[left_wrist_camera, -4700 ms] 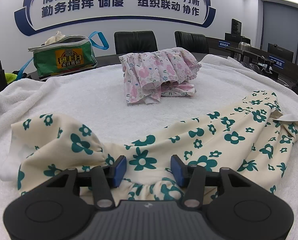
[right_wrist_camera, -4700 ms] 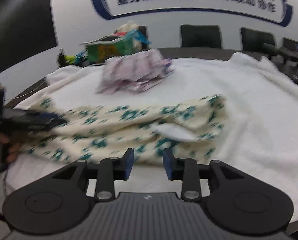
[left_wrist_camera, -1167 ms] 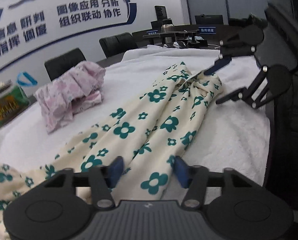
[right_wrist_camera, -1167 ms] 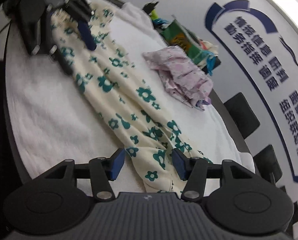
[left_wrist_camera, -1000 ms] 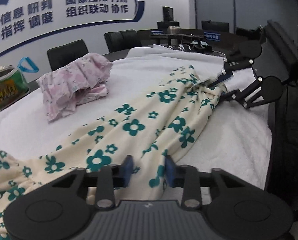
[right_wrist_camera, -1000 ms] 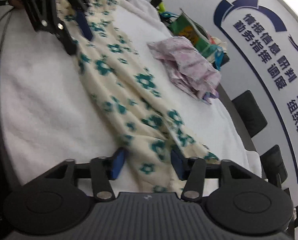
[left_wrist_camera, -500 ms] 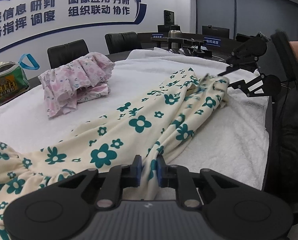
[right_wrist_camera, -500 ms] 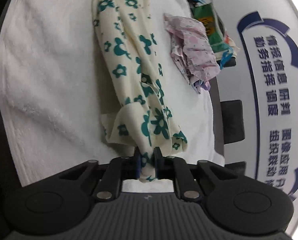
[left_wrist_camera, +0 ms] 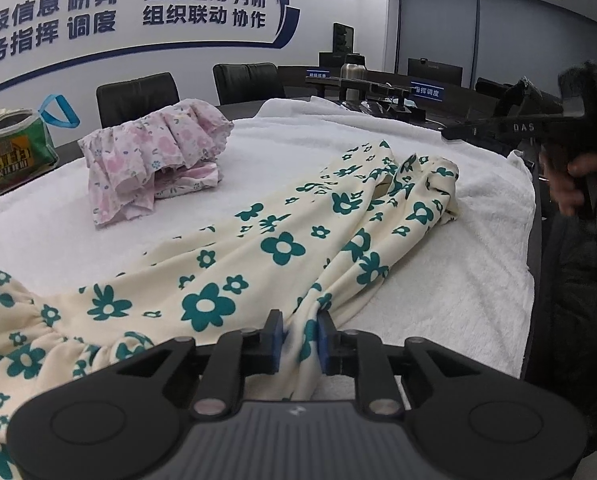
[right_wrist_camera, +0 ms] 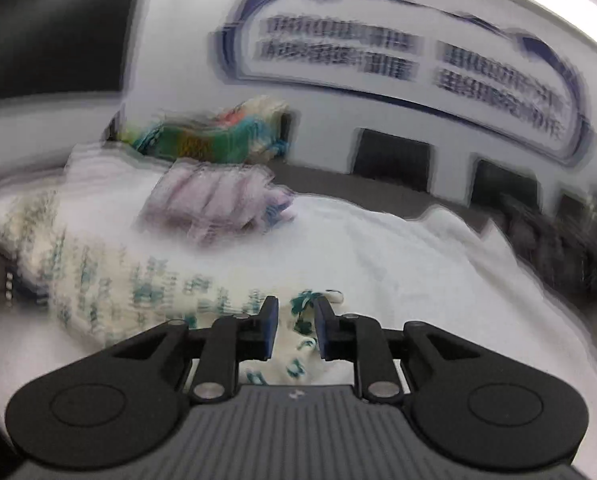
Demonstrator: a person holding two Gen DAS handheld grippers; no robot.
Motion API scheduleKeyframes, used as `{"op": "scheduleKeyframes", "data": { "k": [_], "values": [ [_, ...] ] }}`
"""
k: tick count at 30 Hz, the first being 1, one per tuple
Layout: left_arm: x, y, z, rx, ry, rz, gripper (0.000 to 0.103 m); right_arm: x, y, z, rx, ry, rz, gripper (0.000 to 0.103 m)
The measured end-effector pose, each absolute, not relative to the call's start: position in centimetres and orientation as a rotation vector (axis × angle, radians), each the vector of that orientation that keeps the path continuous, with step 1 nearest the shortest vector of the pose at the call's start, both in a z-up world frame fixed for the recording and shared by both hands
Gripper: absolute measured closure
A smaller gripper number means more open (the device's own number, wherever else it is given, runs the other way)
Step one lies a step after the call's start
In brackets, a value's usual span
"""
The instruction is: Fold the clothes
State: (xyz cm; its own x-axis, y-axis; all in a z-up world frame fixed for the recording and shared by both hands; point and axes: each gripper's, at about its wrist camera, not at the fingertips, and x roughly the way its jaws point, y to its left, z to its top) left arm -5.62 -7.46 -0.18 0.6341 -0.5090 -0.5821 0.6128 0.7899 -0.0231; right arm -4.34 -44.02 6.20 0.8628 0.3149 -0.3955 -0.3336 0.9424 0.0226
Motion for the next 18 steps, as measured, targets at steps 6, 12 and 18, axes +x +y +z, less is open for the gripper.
{"op": "scheduleKeyframes", "data": {
  "k": [6,12,18],
  "values": [
    [-5.8,-7.7,-0.1,0.205,0.600,-0.638,0.085,-3.0,-43.4,2.9,0.128,0.521,0.345,0.088],
    [-5.7,-7.5,-0.1,0.185,0.606,-0.643,0.085,-1.0,-42.6,1.4,-0.034,0.571,0.097,0.102],
    [-5.6,-7.2,0.0,0.162,0.606,-0.648,0.089,-7.1,-42.5,4.1,-0.202,0.376,0.291,0.045]
  ]
}}
